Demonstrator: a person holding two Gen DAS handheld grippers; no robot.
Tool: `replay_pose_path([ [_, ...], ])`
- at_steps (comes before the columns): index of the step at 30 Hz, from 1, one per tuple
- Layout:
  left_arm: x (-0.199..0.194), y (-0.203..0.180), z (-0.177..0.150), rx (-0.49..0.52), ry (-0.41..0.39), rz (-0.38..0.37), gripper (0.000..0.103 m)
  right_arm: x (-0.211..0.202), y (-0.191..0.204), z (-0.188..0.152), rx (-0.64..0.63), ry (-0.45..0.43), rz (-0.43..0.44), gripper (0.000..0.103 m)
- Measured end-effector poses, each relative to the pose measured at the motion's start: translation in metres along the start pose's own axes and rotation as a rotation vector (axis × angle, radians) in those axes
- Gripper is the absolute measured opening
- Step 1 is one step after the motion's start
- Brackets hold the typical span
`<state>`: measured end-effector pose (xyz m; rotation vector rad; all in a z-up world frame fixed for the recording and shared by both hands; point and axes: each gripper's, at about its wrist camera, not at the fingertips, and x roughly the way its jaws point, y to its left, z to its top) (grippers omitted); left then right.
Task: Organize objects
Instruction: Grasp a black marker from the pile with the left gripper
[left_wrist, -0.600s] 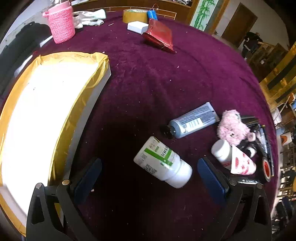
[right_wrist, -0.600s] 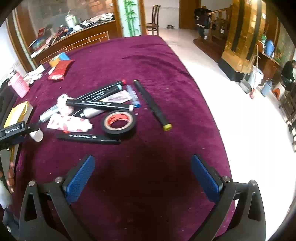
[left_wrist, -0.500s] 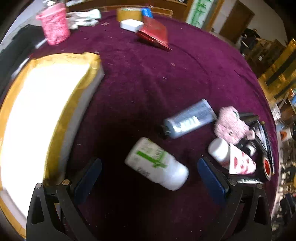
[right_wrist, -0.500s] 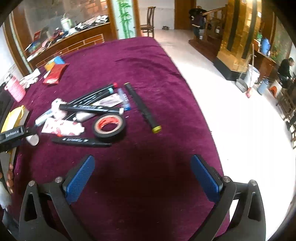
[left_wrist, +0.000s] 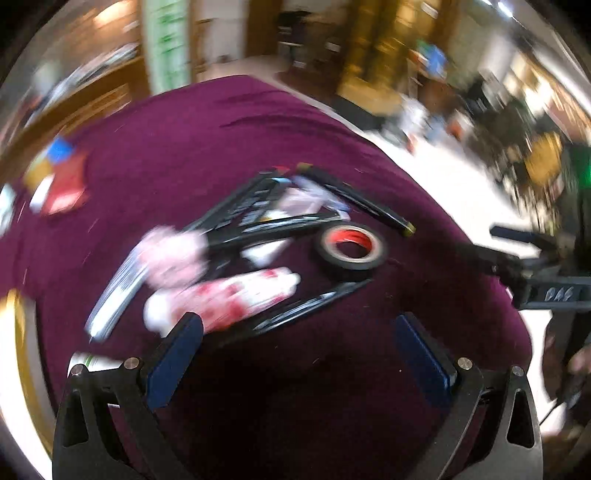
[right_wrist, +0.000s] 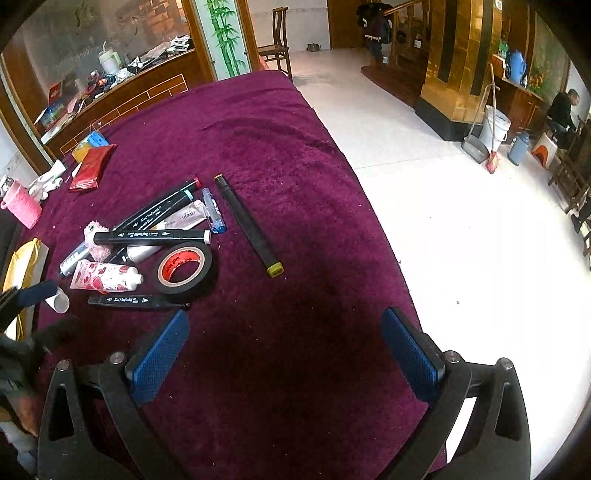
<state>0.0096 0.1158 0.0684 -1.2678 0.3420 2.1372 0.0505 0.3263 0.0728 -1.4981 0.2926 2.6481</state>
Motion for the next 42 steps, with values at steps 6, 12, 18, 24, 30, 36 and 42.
replay_pose_path([
  [6, 0.021, -0.016, -0.007, 0.127, 0.073, 0.077, 0.1, -0.004, -0.014, -0.005, 0.042, 0.007, 0.029, 0.103],
  [12, 0.009, -0.019, -0.018, 0.085, 0.246, -0.196, 0.046, -0.008, -0.028, -0.003, 0.097, 0.01, 0.053, 0.103],
  [18, -0.015, -0.007, -0.016, 0.042, 0.168, -0.154, 0.043, -0.009, -0.028, -0.002, 0.097, 0.009, 0.078, 0.103],
  [24, -0.011, -0.012, -0.003, 0.166, 0.166, -0.111, 0.059, -0.003, -0.028, -0.006, 0.11, 0.04, 0.085, 0.103],
  [30, -0.004, -0.007, -0.003, 0.174, 0.237, -0.104, 0.061, -0.004, -0.032, -0.011, 0.118, 0.044, 0.08, 0.103],
  [36, -0.035, 0.006, -0.013, 0.103, 0.284, -0.191, 0.042, -0.004, -0.036, -0.011, 0.132, 0.046, 0.091, 0.103],
  [42, -0.034, 0.009, -0.004, 0.009, 0.226, -0.162, 0.055, -0.002, -0.027, -0.004, 0.111, 0.049, 0.117, 0.103],
])
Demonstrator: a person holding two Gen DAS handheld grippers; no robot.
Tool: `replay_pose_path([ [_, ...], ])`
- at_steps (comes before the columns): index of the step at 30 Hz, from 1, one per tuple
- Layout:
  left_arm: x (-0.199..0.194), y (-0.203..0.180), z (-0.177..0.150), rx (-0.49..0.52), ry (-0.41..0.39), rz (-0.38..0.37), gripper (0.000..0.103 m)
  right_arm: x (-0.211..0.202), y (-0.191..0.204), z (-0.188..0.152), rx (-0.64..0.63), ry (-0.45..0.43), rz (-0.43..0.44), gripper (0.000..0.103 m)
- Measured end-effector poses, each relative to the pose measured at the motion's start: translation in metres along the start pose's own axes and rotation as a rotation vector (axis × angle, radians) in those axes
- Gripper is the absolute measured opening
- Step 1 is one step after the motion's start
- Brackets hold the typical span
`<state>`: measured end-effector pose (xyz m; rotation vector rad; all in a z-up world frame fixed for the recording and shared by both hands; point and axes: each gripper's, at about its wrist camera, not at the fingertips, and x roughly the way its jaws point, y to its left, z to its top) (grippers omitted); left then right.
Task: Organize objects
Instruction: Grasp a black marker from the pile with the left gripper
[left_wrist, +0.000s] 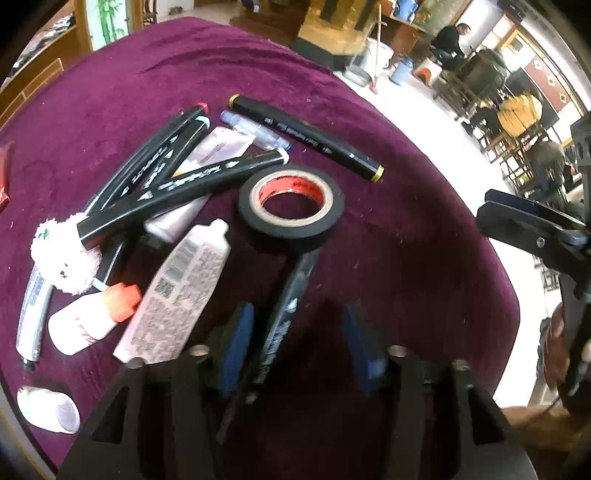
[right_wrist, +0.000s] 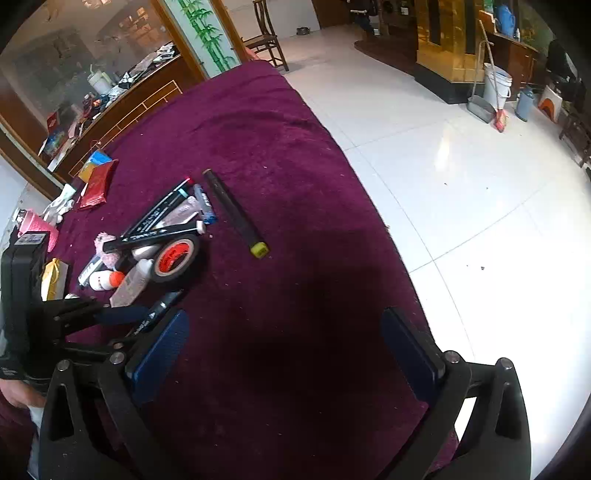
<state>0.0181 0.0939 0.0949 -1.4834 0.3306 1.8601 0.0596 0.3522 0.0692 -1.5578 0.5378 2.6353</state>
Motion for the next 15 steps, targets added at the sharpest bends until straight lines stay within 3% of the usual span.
replay_pose_path([
  [1, 0.0, -0.004, -0.004, 0.009, -0.012, 0.013, 0.061, 0.0, 0.002, 0.001, -0.007, 0.0, 0.003, 0.103],
  [4, 0.004, -0.02, -0.013, 0.061, -0.044, 0.134, 0.061, 0.002, 0.01, 0.011, -0.038, -0.001, 0.017, 0.103],
  [6, -0.012, -0.024, -0.027, 0.038, -0.063, 0.17, 0.034, 0.004, 0.013, 0.022, -0.052, -0.002, 0.031, 0.103],
  [7, -0.017, -0.02, -0.035, 0.001, -0.066, 0.14, 0.013, 0.005, 0.013, 0.027, -0.059, -0.003, 0.036, 0.103],
  [8, -0.019, -0.015, -0.039, -0.058, -0.063, 0.079, 0.012, 0.007, 0.014, 0.034, -0.068, -0.006, 0.04, 0.103],
  [11, -0.043, 0.002, -0.055, -0.126, -0.105, 0.075, 0.012, 0.016, 0.02, 0.054, -0.109, -0.003, 0.041, 0.103],
  [15, -0.08, 0.018, -0.079, -0.256, -0.18, -0.014, 0.012, 0.041, 0.038, 0.078, -0.203, 0.016, 0.028, 0.103],
])
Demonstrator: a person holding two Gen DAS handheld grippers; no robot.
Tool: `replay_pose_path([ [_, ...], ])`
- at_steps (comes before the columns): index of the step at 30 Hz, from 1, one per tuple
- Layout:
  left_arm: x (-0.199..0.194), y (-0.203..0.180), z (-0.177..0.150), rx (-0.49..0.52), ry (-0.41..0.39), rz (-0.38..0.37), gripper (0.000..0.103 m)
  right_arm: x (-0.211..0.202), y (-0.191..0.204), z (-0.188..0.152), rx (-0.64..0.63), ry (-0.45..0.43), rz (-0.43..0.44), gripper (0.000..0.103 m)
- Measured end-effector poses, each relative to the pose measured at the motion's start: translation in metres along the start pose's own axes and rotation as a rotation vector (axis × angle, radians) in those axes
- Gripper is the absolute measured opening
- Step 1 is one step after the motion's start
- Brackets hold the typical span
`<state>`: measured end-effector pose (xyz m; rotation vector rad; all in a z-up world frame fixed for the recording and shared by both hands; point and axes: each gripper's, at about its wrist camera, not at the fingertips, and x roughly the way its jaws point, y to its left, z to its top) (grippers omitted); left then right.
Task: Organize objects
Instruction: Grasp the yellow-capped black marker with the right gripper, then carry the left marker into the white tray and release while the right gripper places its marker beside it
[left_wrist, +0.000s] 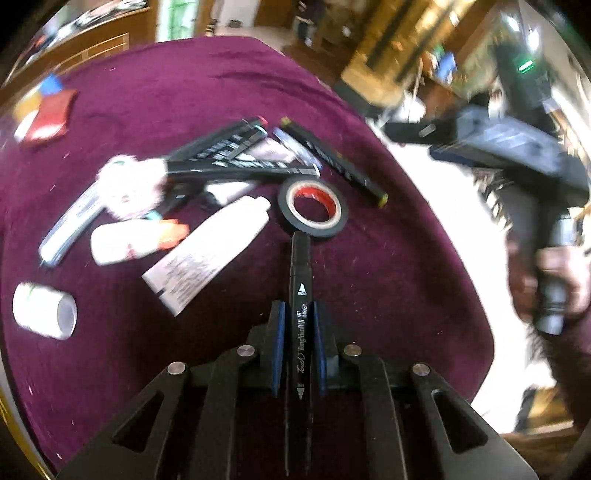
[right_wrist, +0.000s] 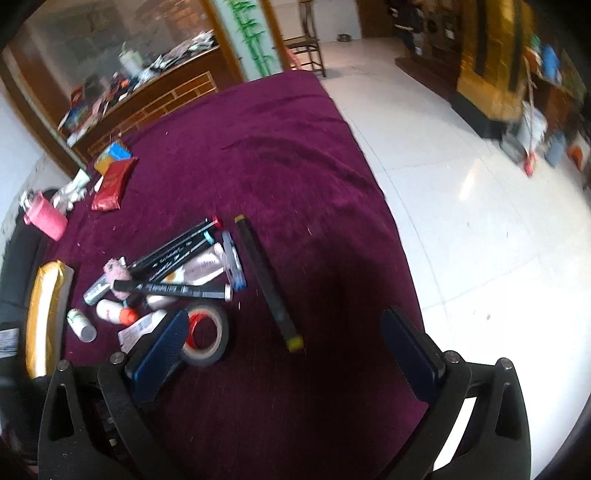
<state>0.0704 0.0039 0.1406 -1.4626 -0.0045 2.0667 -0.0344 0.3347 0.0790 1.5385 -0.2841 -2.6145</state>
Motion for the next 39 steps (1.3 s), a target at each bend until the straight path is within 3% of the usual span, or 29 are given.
replay_pose_path([
  [4, -0.031, 0.018, -0.016, -0.084, -0.047, -0.026, 0.012, 0.034, 0.011, 0.015, -0.059, 0.061, 0.011, 0.101],
  [5, -0.022, 0.011, -0.015, -0.097, -0.05, -0.03, 0.012, 0.042, 0.013, 0.017, -0.074, 0.077, 0.008, 0.098],
  [8, -0.027, 0.007, -0.037, -0.145, -0.063, -0.044, 0.012, 0.066, 0.017, 0.02, -0.113, 0.136, -0.024, 0.064],
  [9, -0.013, 0.012, -0.032, -0.16, -0.063, -0.054, 0.012, 0.074, 0.017, 0.02, -0.117, 0.162, -0.038, 0.041],
  [10, -0.006, 0.013, -0.032, -0.172, -0.066, -0.058, 0.012, 0.079, 0.017, 0.019, -0.116, 0.177, -0.051, 0.031],
  [17, 0.018, 0.018, -0.025, -0.2, -0.084, -0.055, 0.012, 0.08, 0.038, 0.025, -0.212, 0.143, -0.135, 0.031],
  [20, 0.013, 0.016, -0.025, -0.208, -0.102, -0.05, 0.012, 0.074, 0.034, 0.027, -0.178, 0.151, -0.118, 0.021],
  [22, 0.009, 0.015, -0.025, -0.213, -0.121, -0.046, 0.012, 0.068, 0.023, 0.023, -0.124, 0.156, -0.079, 0.014],
  [31, -0.04, 0.037, -0.041, -0.299, -0.213, -0.029, 0.012, 0.014, -0.016, 0.002, 0.187, 0.128, 0.299, 0.014],
  [35, -0.071, 0.065, -0.051, -0.378, -0.247, -0.014, 0.012, -0.007, 0.014, -0.004, 0.203, 0.122, 0.471, 0.014],
  [39, -0.101, 0.107, -0.055, -0.438, -0.289, 0.028, 0.012, -0.011, 0.081, -0.001, 0.161, 0.16, 0.606, 0.014],
])
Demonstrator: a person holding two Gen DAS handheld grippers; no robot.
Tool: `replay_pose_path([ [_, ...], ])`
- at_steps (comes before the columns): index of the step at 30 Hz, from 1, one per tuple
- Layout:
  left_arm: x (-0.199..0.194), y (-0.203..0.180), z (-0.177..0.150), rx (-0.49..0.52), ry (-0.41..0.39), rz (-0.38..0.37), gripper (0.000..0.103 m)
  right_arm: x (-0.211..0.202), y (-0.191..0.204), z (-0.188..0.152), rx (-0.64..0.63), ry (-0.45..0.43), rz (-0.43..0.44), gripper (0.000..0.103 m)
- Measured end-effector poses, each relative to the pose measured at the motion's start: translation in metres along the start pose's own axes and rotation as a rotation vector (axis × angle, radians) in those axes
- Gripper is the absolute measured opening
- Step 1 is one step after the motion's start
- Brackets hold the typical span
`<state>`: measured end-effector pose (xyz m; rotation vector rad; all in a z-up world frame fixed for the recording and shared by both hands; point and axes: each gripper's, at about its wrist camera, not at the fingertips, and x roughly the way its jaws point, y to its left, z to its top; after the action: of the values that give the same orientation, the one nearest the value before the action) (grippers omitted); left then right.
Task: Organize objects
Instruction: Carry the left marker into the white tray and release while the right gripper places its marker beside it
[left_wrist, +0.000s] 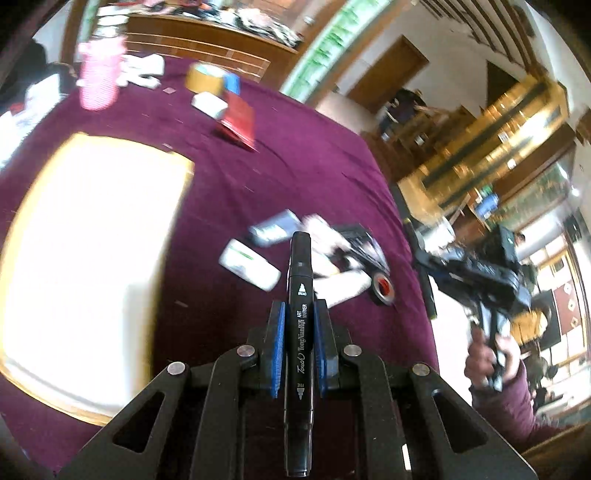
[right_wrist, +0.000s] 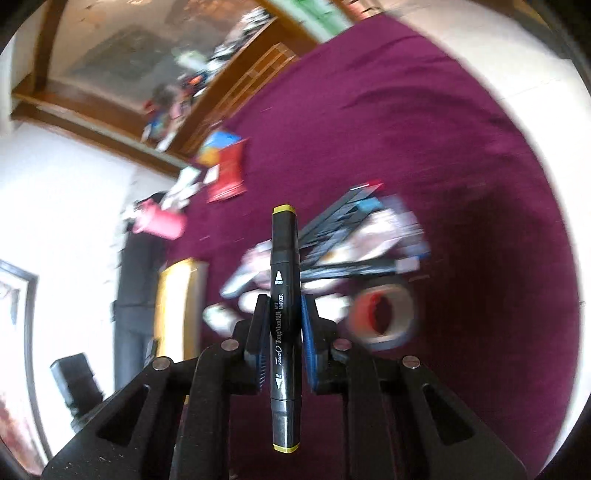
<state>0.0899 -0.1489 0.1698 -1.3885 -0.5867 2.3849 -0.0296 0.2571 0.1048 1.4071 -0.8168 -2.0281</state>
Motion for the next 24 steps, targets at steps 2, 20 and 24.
replay_pose_path([
  [2, -0.008, 0.017, 0.013, -0.006, -0.022, 0.024, 0.012, 0.021, 0.029, -0.005, -0.025, 0.037, 0.04, 0.014],
  [20, 0.085, 0.187, 0.106, -0.165, 0.052, 0.084, 0.011, 0.3, 0.188, -0.021, -0.069, 0.223, -0.148, 0.014],
  [24, 0.108, 0.198, 0.109, -0.183, 0.08, 0.061, 0.011, 0.318, 0.192, -0.024, -0.122, 0.215, -0.261, 0.014],
])
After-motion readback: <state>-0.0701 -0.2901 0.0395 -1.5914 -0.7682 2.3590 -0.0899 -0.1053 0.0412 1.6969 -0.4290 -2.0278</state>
